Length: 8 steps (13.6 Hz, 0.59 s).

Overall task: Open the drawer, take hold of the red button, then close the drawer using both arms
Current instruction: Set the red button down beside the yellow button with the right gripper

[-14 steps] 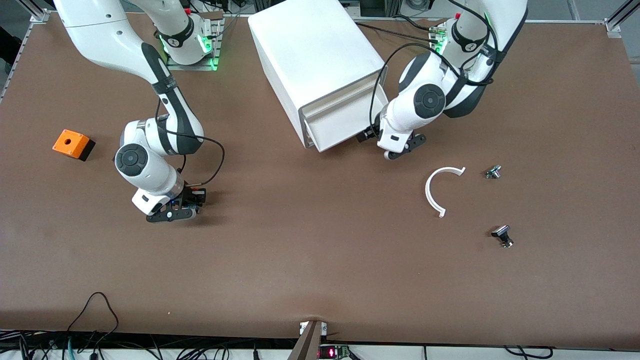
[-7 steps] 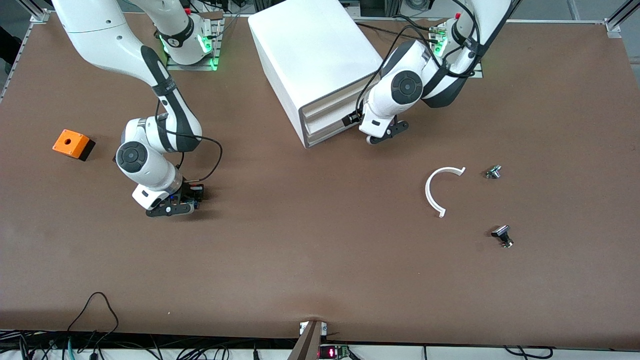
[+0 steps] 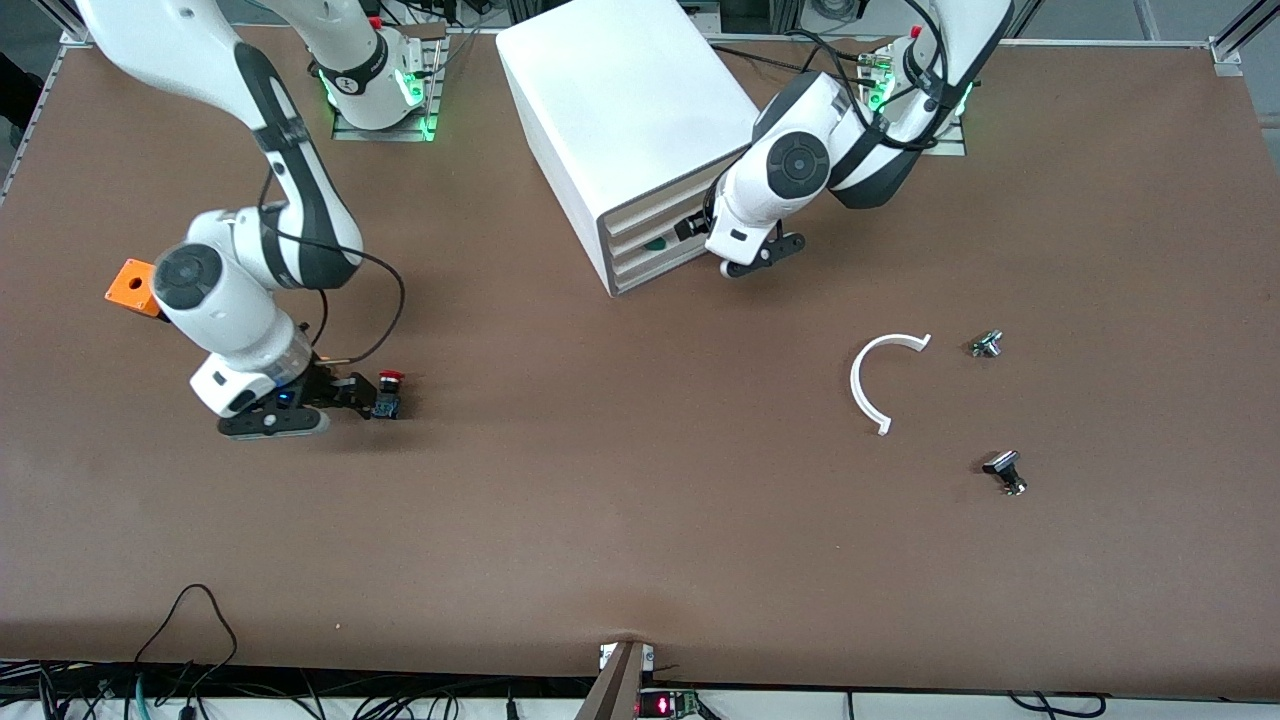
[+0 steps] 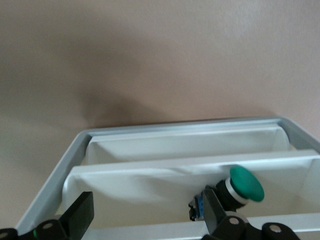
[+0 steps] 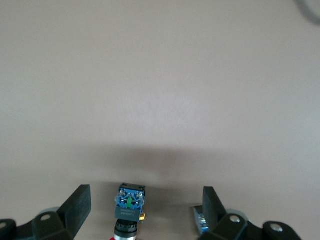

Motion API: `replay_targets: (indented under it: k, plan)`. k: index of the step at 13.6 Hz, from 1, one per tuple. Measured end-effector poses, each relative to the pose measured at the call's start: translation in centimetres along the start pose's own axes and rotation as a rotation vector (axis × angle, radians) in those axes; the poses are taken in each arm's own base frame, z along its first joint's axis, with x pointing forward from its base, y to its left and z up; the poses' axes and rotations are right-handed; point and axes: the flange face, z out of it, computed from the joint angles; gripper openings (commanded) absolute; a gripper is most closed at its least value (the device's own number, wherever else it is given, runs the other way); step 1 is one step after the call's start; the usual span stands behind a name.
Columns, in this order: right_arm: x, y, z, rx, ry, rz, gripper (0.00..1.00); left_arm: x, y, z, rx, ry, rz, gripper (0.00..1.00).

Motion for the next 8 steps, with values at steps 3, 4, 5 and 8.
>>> replay_targets:
  k: [3, 4, 5, 8]
  plan:
    - [0.6, 0.1, -4.9, 0.008, -0.004, 0.002, 0.99, 0.1, 0.0, -0.1, -0.002, 0.001, 0.001, 0.97]
    - [0.7, 0.2, -6.4, 0.01, -0.008, 0.003, 0.99, 0.1, 0.1, -0.3, -0.005, 0.007, 0.005, 0.98]
    - [0.7, 0.1, -8.0, 0.013, -0.017, 0.003, 0.99, 0.2, 0.3, -0.8, -0.009, 0.023, 0.016, 0.98]
    - [1.0, 0.2, -13.4, 0.019, -0.074, 0.004, 0.99, 1.1, 1.1, -4.2, 0.039, 0.123, 0.092, 0.98]
